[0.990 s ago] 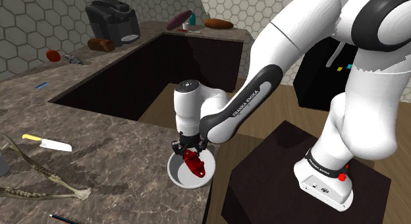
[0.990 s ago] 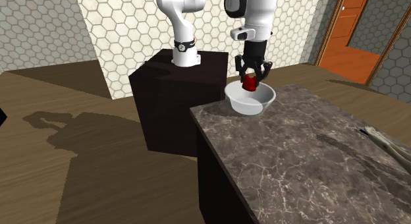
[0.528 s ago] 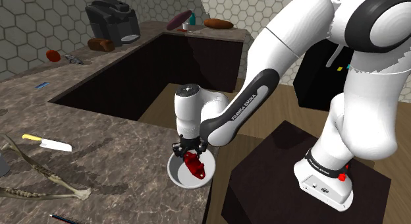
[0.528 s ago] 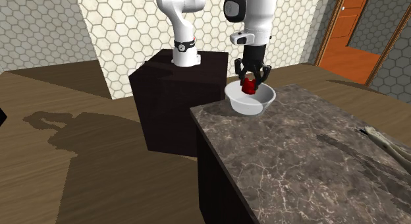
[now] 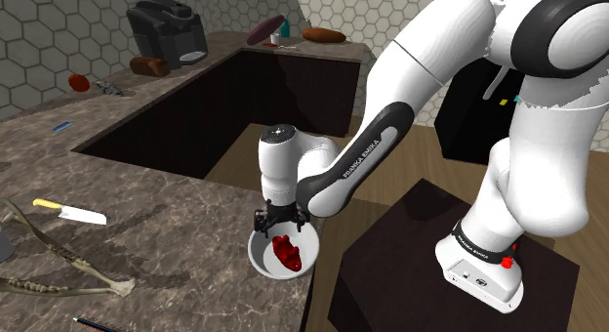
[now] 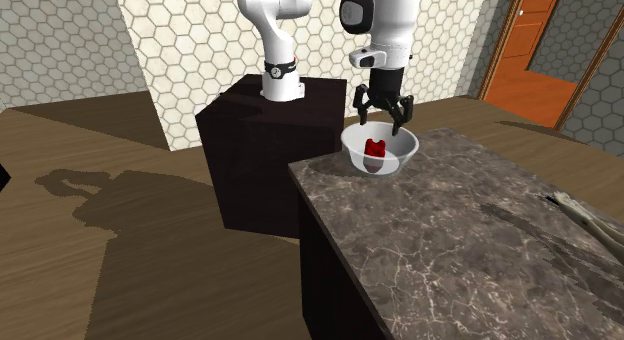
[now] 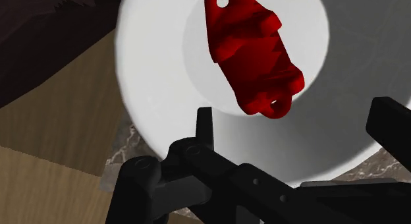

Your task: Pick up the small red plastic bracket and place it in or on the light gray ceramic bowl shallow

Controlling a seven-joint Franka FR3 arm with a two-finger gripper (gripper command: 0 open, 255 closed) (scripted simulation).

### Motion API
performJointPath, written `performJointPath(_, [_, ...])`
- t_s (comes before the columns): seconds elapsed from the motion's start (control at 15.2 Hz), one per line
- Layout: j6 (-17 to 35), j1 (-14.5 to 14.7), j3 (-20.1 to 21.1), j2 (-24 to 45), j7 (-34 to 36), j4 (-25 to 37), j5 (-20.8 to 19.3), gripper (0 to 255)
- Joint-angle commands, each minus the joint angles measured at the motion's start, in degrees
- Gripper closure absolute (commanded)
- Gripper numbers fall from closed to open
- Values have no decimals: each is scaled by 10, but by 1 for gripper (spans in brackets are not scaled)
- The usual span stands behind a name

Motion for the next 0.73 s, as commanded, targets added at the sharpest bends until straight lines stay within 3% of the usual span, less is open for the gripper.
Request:
performJointPath(0.0, [-17,-3,4,-17,-5,1,8,0])
performJointPath(0.2, [-65,-8,11,-60,-19,7,27,0])
performJointPath(0.66, [-65,-8,11,-60,-19,7,27,0])
